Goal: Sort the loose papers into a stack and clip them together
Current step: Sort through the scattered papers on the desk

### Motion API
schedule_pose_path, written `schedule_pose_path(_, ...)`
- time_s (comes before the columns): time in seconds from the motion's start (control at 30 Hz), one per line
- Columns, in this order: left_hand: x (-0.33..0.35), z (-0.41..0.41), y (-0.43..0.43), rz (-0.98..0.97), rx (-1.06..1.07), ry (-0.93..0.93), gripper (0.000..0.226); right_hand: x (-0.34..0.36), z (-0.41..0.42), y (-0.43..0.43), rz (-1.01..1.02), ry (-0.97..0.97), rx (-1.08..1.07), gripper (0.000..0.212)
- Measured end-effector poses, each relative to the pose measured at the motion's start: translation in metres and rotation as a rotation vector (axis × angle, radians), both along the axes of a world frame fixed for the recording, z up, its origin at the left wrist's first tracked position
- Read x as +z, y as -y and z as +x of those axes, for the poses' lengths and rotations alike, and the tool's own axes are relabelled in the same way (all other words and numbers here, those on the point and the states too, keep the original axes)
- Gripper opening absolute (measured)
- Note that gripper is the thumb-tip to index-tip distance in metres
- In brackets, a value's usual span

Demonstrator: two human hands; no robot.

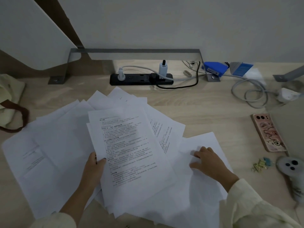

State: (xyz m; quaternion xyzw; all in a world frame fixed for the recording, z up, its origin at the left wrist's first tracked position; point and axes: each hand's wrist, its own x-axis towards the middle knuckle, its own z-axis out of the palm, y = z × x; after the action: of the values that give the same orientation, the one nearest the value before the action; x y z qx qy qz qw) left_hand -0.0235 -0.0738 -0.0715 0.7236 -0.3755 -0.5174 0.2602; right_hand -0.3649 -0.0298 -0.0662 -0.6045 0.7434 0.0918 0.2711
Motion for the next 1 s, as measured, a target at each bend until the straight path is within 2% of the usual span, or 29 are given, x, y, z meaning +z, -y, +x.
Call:
schedule_pose_path(0.1, 0.001, 0.001, -0.004, 0.012, 0.001, -0.021, 0.032, 0.012, -0.002, -0.004, -0.056, 0.057, -0.192, 0.012)
schedule_pose_path(0.2, 0.006, 0.004, -0.01, 0.003, -0.004, -0.053, 0.032, 0.039, -0.014, -0.005, -0.168, -0.009, -0.348, 0.013)
schedule_pose_path(0.33, 0.016, 0.008, -0.012, -0.017, -0.025, -0.101, 0.027, 0.089, -0.024, -0.008, -0.488, -0.063, -0.515, 0.022)
schedule_pose_path(0.47, 0.029, 0.01, -0.013, -0.03, -0.016, -0.163, 0.027, 0.135, -0.004, -0.009, -0.907, 0.001, -0.524, 0.026)
schedule_pose_path(0.53, 0.034, 0.007, -0.013, -0.036, -0.018, -0.213, 0.026, 0.147, 0.016, -0.009, -0.984, 0.054, -0.439, 0.026)
schedule_pose_path(0.63, 0.036, 0.0, -0.013, -0.038, -0.02, -0.269, 0.026, 0.143, 0.053, -0.009, -0.964, 0.043, -0.245, 0.028)
schedule_pose_path(0.7, 0.034, -0.003, -0.014, -0.029, -0.01, -0.295, 0.023, 0.129, 0.075, -0.011, -0.836, 0.07, -0.105, 0.031)
schedule_pose_path(0.8, 0.028, -0.007, -0.017, 0.005, 0.0, -0.323, 0.015, 0.089, 0.103, -0.011, -0.615, 0.146, -0.042, 0.033)
schedule_pose_path(0.93, 0.022, -0.011, -0.022, 0.035, -0.021, -0.358, 0.013, 0.045, 0.129, -0.02, -0.577, 0.167, 0.097, 0.035)
schedule_pose_path(1.0, 0.013, -0.005, -0.024, 0.075, -0.002, -0.378, 0.023, 0.028, 0.144, -0.018, -0.5, 0.222, 0.107, 0.031)
